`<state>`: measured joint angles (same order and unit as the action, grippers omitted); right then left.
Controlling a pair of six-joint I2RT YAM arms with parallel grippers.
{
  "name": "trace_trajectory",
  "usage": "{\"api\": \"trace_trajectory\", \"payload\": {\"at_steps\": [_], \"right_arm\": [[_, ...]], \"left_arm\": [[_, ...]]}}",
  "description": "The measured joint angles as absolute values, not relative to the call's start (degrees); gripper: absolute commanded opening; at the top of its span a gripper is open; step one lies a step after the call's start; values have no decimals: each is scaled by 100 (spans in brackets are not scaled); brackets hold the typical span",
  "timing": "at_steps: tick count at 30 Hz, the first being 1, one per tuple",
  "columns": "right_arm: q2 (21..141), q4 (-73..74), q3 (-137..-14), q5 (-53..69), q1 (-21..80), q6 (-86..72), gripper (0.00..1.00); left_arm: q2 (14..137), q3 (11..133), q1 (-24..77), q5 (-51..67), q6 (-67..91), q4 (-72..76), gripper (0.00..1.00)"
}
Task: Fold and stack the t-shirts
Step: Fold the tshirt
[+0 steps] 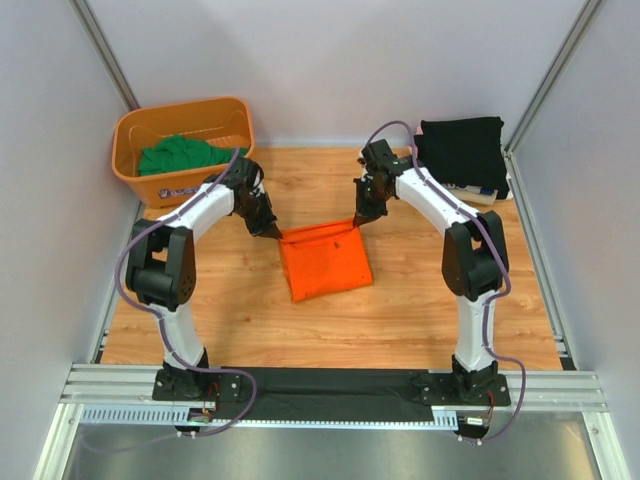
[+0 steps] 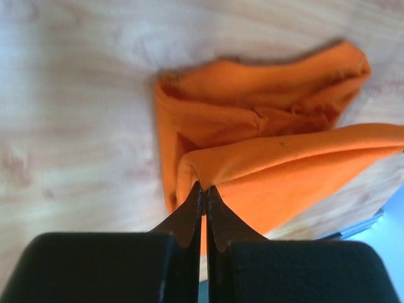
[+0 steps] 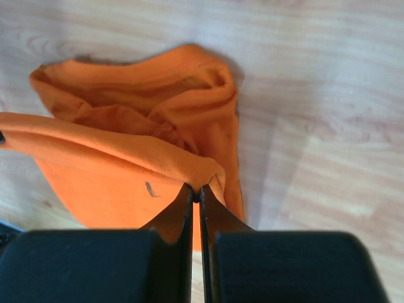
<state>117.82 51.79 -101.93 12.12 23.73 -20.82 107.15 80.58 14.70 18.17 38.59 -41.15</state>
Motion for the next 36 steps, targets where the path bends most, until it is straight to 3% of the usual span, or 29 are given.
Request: {"api": "trace_trajectory", "payload": {"at_steps": [3,5,6,7,11,15,22,29,36], "right_arm": [[12230,5199,-10551,1302,2283,-2018,14],[12425,5205,-10691,1341,2237,-1997,39],[12512,5212,-10770,1352,2213,-1970,49],[12589,5218,-10855,1367,2185,-1944,58],[12615,5127,-10888,1330,2064,-1861,71],[11821,4696,-9725,1282,1988,-1846,73],[10031,3645,-7496,1831,2112,-2161,72],[10169,2613,-6136,2080,2888,-2655,68],[10114,2307,-5961,2102,3844,-3079,70]], "left_arm": [[11170,8313,1431,1833,3815,-4106,0],[11340,8420,1420,1806,3798,-4130,8],[11402,8475,1420,1763,3780,-4152,14],[11445,8530,1420,1717,3756,-4178,30],[11515,8833,1413,1382,3612,-4381,55],[11229,8886,1509,749,3476,-4580,60],[9990,8552,2401,69,3406,-4783,53],[9754,8005,3540,187,3420,-4613,50],[9640,7502,3492,130,3413,-4624,50]]}}
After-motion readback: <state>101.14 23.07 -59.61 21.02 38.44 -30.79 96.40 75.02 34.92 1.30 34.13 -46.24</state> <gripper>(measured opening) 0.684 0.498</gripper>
